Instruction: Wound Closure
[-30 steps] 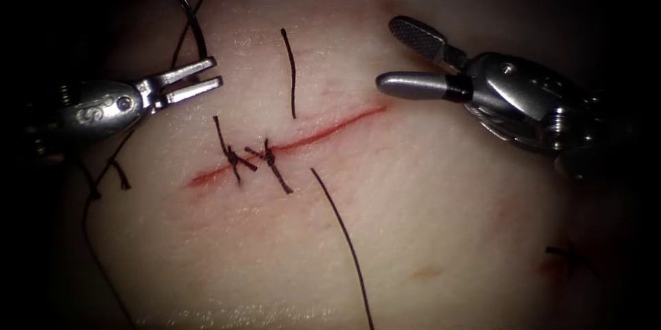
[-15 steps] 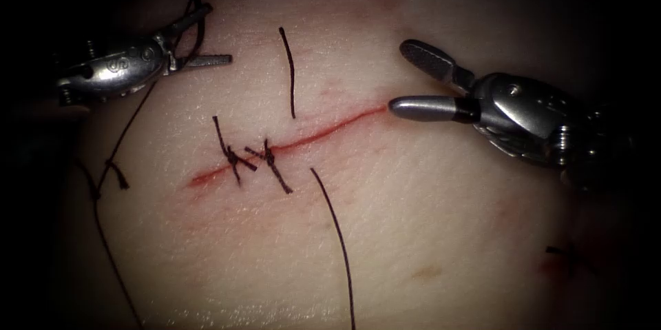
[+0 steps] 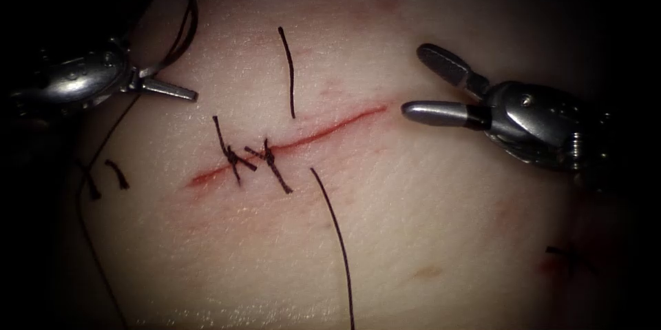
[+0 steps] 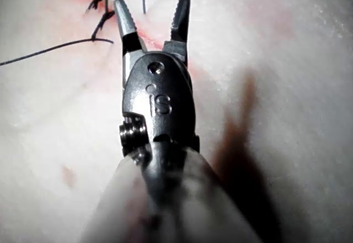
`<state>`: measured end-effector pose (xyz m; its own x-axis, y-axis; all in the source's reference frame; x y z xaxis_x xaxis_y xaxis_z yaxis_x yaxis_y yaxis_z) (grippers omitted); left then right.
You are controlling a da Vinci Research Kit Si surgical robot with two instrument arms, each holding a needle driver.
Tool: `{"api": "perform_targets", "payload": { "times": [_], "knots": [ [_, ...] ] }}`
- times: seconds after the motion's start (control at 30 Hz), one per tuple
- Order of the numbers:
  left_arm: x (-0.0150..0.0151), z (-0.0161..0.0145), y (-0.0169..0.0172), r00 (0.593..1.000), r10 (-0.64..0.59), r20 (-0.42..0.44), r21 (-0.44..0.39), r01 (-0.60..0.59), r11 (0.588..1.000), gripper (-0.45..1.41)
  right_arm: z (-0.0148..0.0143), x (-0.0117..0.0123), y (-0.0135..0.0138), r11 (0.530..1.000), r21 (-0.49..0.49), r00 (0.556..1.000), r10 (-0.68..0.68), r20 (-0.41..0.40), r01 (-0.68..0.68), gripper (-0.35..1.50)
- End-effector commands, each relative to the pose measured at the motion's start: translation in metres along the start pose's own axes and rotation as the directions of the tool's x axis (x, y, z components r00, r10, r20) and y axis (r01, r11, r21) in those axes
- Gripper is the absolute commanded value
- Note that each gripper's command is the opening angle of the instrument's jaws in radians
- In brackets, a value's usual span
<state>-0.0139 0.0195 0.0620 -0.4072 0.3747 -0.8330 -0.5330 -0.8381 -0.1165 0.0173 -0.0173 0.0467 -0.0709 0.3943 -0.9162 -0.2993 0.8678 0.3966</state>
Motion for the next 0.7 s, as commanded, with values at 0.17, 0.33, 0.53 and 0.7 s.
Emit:
{"api": "perform_targets", "payload": {
  "times": [0.17,0.33,0.53,0.7],
  "knots": [
    [0.0024,-0.0037,0.0032,0.992,0.123,-0.008,0.064,-0.122,0.99,1.25,-0.0007,-0.0004,0.0001,0.996,0.007,0.995,-0.088,0.057,0.087,0.89],
    [0.0053,-0.0069,0.0088,0.972,0.233,0.026,0.094,-0.234,0.968,1.23,-0.0015,-0.0006,0.0,0.995,0.018,0.994,-0.097,0.059,0.096,0.91],
    [0.0071,-0.0077,0.0153,0.929,0.369,-0.023,0.082,-0.367,0.927,0.96,-0.0016,-0.0009,-0.0004,0.995,0.019,0.993,-0.102,0.059,0.101,0.91],
    [0.0066,-0.0048,0.019,0.883,0.463,-0.078,0.088,-0.457,0.885,0.95,-0.0017,-0.0011,-0.0006,0.994,0.022,0.993,-0.105,0.057,0.104,0.93]
  ]
}}
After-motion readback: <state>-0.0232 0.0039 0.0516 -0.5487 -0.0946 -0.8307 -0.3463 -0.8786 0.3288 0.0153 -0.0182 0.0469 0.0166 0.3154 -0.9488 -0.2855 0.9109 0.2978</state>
